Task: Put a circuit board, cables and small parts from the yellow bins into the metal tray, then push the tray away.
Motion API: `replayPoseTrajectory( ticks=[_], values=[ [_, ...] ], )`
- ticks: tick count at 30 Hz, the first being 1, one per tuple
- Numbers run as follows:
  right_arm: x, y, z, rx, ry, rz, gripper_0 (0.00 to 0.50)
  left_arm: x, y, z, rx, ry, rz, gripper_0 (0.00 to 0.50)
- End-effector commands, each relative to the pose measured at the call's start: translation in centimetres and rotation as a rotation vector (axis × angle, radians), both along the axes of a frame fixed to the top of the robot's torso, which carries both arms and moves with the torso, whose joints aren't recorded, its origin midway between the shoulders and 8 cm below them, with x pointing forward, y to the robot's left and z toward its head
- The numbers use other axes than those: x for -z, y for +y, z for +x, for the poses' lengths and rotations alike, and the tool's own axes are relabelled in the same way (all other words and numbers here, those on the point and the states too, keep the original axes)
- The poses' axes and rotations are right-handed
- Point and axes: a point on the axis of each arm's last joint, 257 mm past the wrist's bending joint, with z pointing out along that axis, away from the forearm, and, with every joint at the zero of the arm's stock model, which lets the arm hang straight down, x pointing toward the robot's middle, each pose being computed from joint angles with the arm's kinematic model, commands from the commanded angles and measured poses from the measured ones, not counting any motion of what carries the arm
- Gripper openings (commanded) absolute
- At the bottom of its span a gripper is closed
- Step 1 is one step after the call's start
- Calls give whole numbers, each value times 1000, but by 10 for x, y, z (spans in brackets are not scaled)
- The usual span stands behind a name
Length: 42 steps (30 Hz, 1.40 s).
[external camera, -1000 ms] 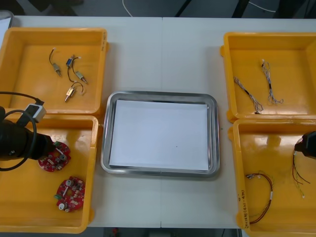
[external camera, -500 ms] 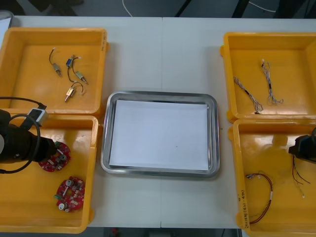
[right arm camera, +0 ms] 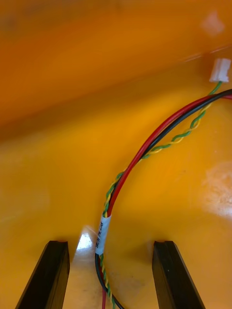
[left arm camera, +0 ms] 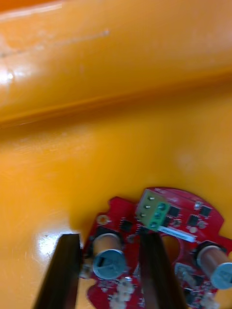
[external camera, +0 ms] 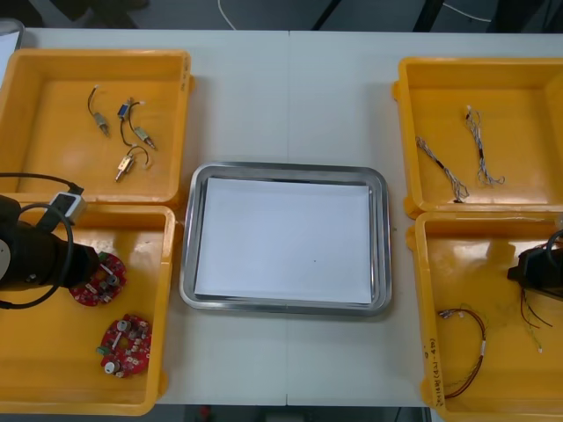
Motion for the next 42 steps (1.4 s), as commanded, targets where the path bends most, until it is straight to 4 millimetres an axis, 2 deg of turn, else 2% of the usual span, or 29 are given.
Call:
replayPoseTrajectory(
  ticks=[1,12,17,22,24,26,28,35,42],
  values=[
    [18,4,-12,0,13,-1,500,-10,12,6,147,-21,123,5],
    [18,5,-9,-1,2,-2,500,-12,7,5,158,-20,115,0],
    [19,7,-9,-3,4,2,500,-22,5,1,162,-15,118,0],
    [19,8,-9,-4,3,6,499,-40,6,-6,160,-1,129,0],
    [19,8,-9,-5,3,8,405,-47,6,-8,159,-2,133,0],
    [19,8,-9,-3,3,8,138,-57,6,-10,161,-7,138,0],
    [19,8,-10,-3,4,9,0,-65,5,-13,164,-9,144,0],
    [18,8,-9,-2,1,9,0,-93,-3,-24,170,-6,131,0],
    [2,2,-8,8,-24,11,0,-119,-18,-30,185,-8,150,1]
  ],
)
